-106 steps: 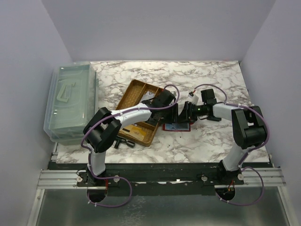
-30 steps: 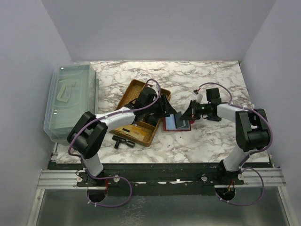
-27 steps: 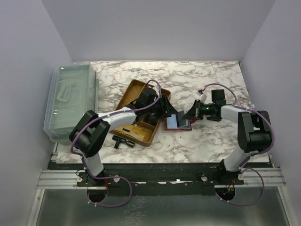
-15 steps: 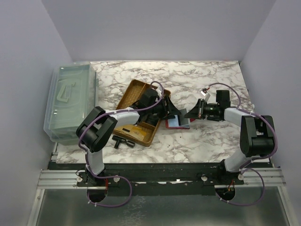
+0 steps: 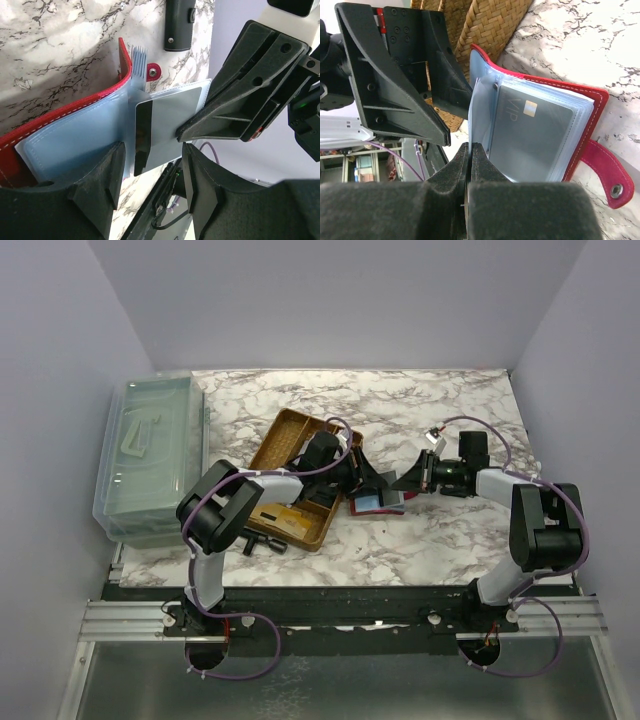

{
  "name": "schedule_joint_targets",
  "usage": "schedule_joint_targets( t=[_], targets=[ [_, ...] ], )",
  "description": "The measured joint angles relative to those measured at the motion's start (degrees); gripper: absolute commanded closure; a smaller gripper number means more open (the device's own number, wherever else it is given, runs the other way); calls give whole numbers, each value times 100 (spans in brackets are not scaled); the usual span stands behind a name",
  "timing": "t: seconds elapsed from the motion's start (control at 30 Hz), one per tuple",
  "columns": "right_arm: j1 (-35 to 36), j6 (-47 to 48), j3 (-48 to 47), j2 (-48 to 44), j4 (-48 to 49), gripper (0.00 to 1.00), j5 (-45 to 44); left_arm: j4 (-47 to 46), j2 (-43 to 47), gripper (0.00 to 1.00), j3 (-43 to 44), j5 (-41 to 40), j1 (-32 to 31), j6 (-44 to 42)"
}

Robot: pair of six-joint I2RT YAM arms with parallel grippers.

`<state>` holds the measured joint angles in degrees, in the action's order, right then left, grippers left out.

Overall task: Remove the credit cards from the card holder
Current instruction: Remove the credit card from the card holder.

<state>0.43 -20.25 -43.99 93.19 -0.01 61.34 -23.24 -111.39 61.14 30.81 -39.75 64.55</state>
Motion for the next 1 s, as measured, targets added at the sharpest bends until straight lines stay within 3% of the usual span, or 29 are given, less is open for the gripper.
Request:
schedule_joint_targets(
  t=[0.7, 0.77, 1.0],
  targets=[
    [-227, -675, 131, 48, 726, 100, 815, -944, 0, 52, -92, 529, 55, 424],
    [-243, -745, 131, 83, 820, 100, 879, -986, 0, 55, -92, 555, 70, 485],
    [-286, -935, 138, 98, 1075, 100, 1049, -1069, -4, 84, -151, 595, 122, 669]
  ],
)
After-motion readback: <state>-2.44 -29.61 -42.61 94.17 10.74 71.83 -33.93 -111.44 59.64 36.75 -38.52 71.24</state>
